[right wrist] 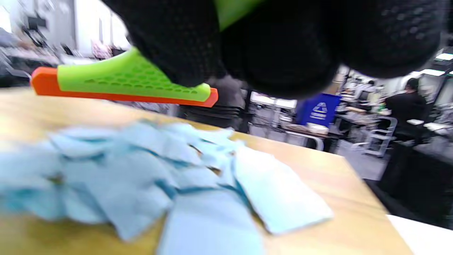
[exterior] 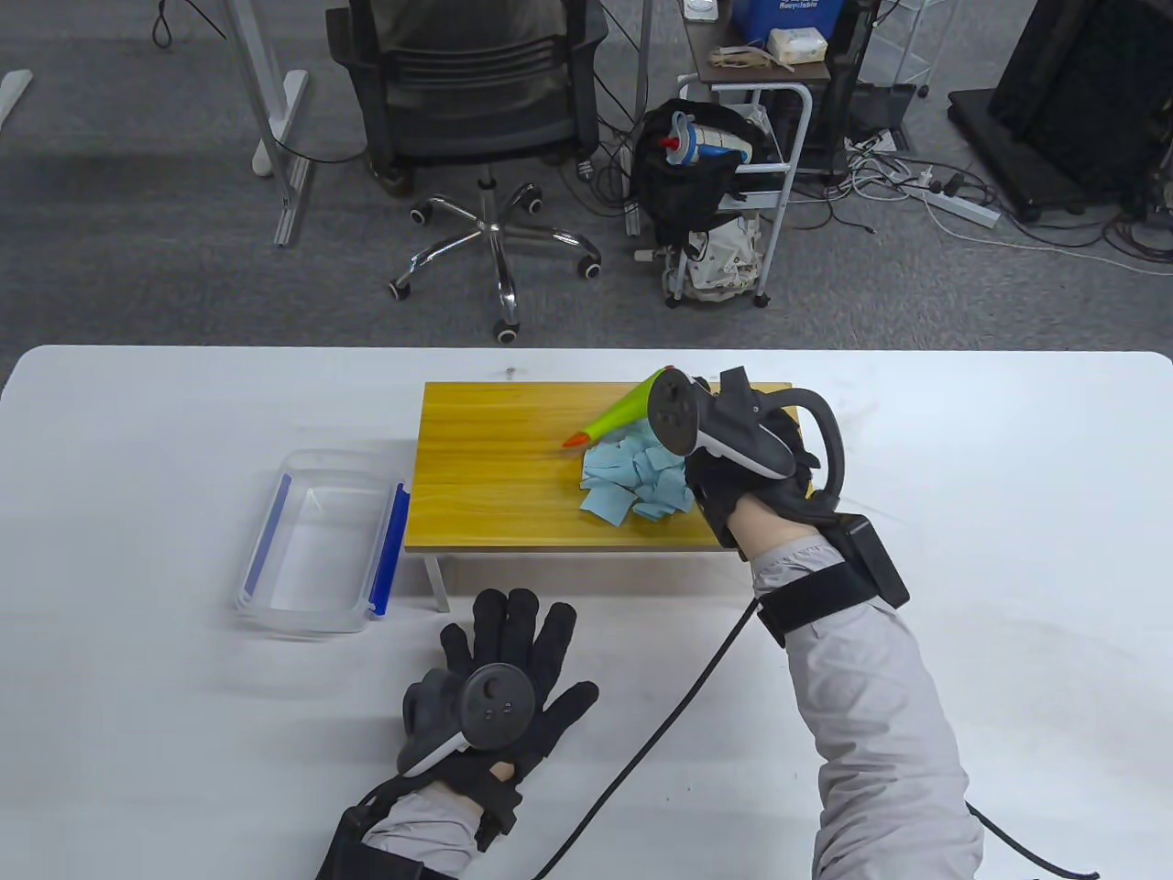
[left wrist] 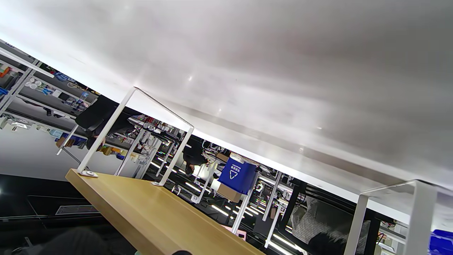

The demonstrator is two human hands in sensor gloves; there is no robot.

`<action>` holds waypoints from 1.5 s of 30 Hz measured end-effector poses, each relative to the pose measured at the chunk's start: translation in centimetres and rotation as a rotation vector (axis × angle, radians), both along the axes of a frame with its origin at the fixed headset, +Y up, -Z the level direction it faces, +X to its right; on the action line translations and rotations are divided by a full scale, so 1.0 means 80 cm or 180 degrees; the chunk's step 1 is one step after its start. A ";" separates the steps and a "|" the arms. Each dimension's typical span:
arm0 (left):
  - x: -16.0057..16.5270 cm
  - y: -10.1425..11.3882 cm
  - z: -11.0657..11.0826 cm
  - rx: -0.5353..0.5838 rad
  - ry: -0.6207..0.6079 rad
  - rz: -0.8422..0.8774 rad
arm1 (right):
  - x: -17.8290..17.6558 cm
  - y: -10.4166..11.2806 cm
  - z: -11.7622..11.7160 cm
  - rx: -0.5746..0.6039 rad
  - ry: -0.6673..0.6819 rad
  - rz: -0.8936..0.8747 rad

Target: Scrape paper scraps from tabletop organizer into plastic storage box

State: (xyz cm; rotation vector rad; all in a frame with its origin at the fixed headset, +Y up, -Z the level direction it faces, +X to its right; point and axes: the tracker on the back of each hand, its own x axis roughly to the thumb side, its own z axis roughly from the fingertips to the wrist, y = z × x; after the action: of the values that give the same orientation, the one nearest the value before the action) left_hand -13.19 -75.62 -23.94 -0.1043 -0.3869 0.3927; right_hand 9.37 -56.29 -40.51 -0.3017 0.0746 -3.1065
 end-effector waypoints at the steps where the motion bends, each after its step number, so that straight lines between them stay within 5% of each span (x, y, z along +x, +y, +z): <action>1: 0.000 0.000 0.000 0.0000 0.0002 -0.0001 | 0.000 0.003 0.001 -0.0050 0.0100 -0.0087; 10: -0.001 0.000 -0.001 -0.0006 0.0006 0.0007 | -0.034 -0.016 0.008 -0.0170 0.1124 0.0388; 24: -0.002 0.000 -0.001 0.0002 0.0014 0.0021 | 0.000 -0.011 -0.002 -0.0001 0.0551 0.0738; 31: -0.005 0.001 -0.001 0.0037 0.0074 0.0010 | 0.059 0.007 0.032 0.0596 0.0241 -0.0203; 37: -0.011 0.009 0.001 0.0195 0.0170 -0.0020 | 0.138 0.008 0.068 0.0690 -0.0368 -0.0861; 45: -0.021 0.017 0.005 0.0372 0.0366 -0.0066 | 0.236 -0.038 0.115 0.0824 -0.1223 -0.1483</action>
State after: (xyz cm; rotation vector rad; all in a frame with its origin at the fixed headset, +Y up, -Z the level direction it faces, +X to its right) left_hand -14.86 -74.23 -23.52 0.0282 -0.2944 0.3531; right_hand 28.27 -59.35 -31.32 0.3730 0.6133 -3.4740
